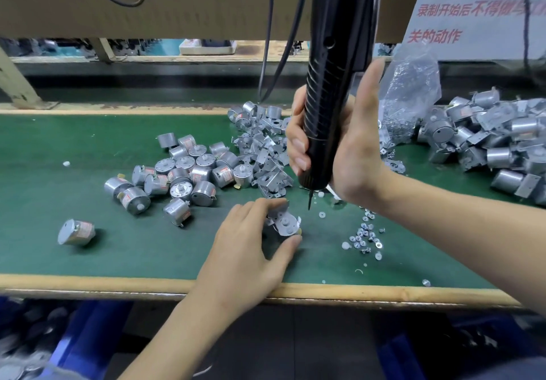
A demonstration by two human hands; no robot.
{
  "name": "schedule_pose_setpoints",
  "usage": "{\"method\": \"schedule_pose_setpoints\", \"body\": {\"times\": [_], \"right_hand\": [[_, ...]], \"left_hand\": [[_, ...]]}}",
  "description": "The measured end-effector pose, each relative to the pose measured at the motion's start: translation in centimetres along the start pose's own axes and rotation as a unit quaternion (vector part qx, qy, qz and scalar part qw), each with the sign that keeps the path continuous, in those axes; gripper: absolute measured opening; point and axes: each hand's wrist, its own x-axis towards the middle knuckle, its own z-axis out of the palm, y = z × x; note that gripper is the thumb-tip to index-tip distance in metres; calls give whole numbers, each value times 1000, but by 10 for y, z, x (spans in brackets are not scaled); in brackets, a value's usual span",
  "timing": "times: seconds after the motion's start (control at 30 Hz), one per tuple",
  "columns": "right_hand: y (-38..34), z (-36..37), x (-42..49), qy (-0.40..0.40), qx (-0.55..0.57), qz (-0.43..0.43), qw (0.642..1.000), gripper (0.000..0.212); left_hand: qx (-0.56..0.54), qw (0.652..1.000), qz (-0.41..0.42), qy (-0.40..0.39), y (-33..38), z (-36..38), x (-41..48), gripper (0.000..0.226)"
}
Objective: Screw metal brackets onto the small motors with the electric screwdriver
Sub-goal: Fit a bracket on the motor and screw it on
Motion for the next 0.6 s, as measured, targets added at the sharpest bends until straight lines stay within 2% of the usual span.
{"method": "schedule_pose_setpoints", "body": {"times": [0.17,0.23,0.6], "right_hand": [[5,-22,-1,31,-24,19,999,78],[9,-31,-4,48,-34,32,998,90],[4,-57,-11,76,-72,17,994,92]], "left_hand": [[-29,999,-7,34,3,-1,1,29],[-36,998,-17,38,3,-1,3,22],[-9,999,-16,34,4,0,3,33]]}}
